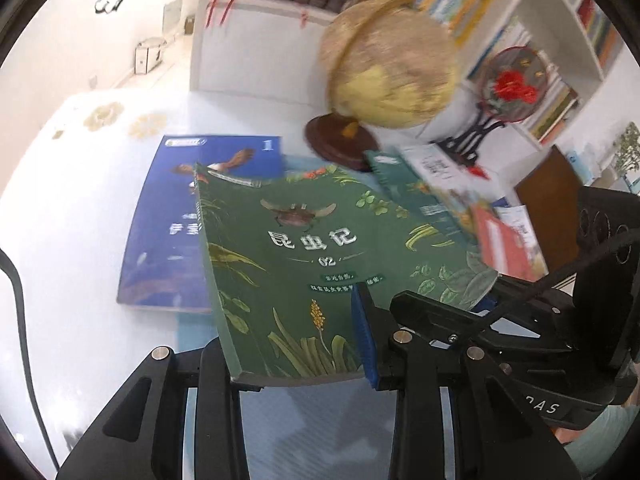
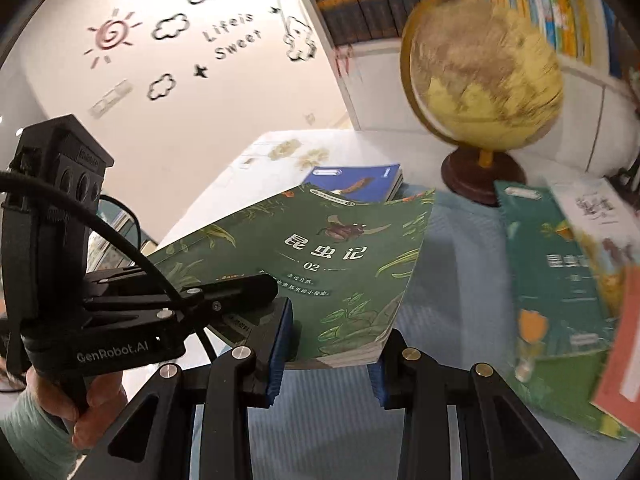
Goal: Organize books
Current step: 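Carry the green book with the left gripper onto the blue book on the tabletop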
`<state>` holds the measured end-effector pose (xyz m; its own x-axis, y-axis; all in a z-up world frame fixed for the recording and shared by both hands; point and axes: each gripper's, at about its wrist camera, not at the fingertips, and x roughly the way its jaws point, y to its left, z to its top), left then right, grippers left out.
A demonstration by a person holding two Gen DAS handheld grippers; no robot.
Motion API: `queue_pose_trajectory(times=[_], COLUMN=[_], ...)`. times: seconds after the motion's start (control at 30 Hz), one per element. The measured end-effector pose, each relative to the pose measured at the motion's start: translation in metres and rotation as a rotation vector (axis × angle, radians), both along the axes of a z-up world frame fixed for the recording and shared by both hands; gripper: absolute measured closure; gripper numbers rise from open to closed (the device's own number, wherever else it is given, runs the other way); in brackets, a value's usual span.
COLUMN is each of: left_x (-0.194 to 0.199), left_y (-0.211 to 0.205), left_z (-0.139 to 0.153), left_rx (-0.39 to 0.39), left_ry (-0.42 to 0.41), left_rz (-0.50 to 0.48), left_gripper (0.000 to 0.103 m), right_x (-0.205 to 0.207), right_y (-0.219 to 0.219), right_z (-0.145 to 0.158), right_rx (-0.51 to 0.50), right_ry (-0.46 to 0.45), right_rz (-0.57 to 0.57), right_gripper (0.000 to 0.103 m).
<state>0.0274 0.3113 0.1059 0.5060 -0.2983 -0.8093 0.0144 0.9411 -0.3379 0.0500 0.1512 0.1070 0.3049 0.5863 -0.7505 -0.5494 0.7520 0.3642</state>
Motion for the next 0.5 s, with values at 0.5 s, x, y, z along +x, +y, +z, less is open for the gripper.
queue_pose_trajectory(times=[0.5], left_x=[0.018], left_y=[0.093], left_z=[-0.075], left_rx=[-0.052], left_ry=[0.118], left_rz=[0.198], left_gripper=[0.068], right_x=[0.035], right_y=[0.059], right_z=[-0.062], right_rx=[-0.075], right_ry=[0.126], right_rz=[-0.062], right_gripper=[0.070])
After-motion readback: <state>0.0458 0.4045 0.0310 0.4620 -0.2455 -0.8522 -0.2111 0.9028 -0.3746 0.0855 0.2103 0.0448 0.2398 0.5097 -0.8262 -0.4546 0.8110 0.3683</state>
